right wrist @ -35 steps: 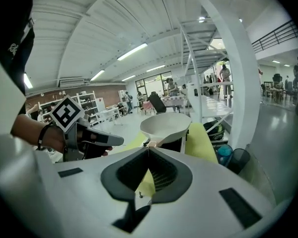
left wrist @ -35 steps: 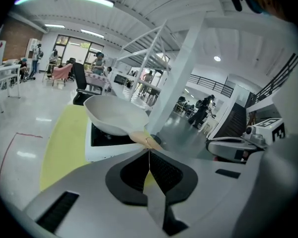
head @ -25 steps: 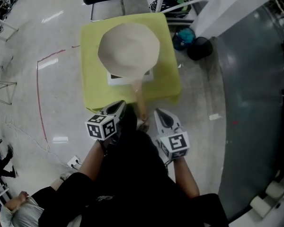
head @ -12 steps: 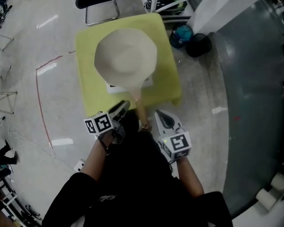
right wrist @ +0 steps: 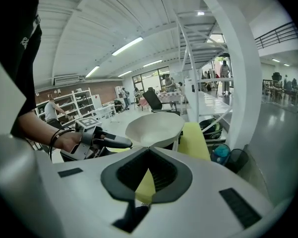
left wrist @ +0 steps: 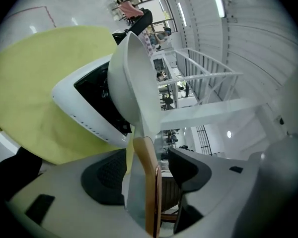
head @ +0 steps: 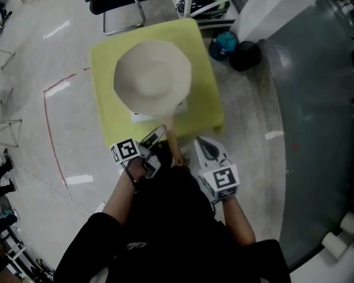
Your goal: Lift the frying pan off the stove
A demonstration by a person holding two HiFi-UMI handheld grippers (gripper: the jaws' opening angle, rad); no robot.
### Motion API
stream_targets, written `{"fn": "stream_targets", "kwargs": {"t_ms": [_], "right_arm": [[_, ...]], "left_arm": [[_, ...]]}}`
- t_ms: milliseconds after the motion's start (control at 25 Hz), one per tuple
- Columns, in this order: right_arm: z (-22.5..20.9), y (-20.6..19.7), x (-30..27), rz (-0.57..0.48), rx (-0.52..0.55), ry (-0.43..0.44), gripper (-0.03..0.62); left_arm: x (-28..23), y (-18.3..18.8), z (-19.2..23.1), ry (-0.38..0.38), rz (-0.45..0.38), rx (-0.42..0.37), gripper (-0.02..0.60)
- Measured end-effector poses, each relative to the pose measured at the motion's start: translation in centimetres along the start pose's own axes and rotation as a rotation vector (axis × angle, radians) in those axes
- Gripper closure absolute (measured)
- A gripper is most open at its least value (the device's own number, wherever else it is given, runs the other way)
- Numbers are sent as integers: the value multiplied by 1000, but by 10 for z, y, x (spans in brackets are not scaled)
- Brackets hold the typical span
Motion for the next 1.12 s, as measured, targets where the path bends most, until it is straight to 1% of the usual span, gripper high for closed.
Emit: {"fn": "stream_targets", "kwargs": {"t_ms": [40,120,320,520,640,800,920,1040,1120], "right_arm": [[0,1,0,-2,-4,-1,579],[1,6,2,-8,-17,-13,579],[-2,-2,4,2,0,-23,579],[1,-7,3,15,-17,-8,579],[3,1,1,11,-27,-15,579],[6,-7,-3,29,-33,-2,579],[7,-1,-5,26,-29,-8,579],[8,-9,-8,38,-24,5,579],[8,-5,-9,43,-19,3,579]], "left_arm": [[-2,0,0,-14,-4,17,293],[-5,0,-1,-29,-7,25,288],[-15,0,2,-32,-12,23,288],[-25,-1,4,-52,-7,65,288],[-32,1,5,-60,1,62,288],[-42,1,4,-88,20,76,288],[-48,2,5,-91,35,75,288],[-52,0,7,-97,40,93,288],[-54,-1,7,-100,45,105,288]]}}
Point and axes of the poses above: the fingertips, and each gripper's own axes: x backward along the fingers, z to its left, y out of its top, the point moved 3 cm from there along x, backward along the fingers, and after that the axes turned 1 degree about -z, right-handed, at the moved point
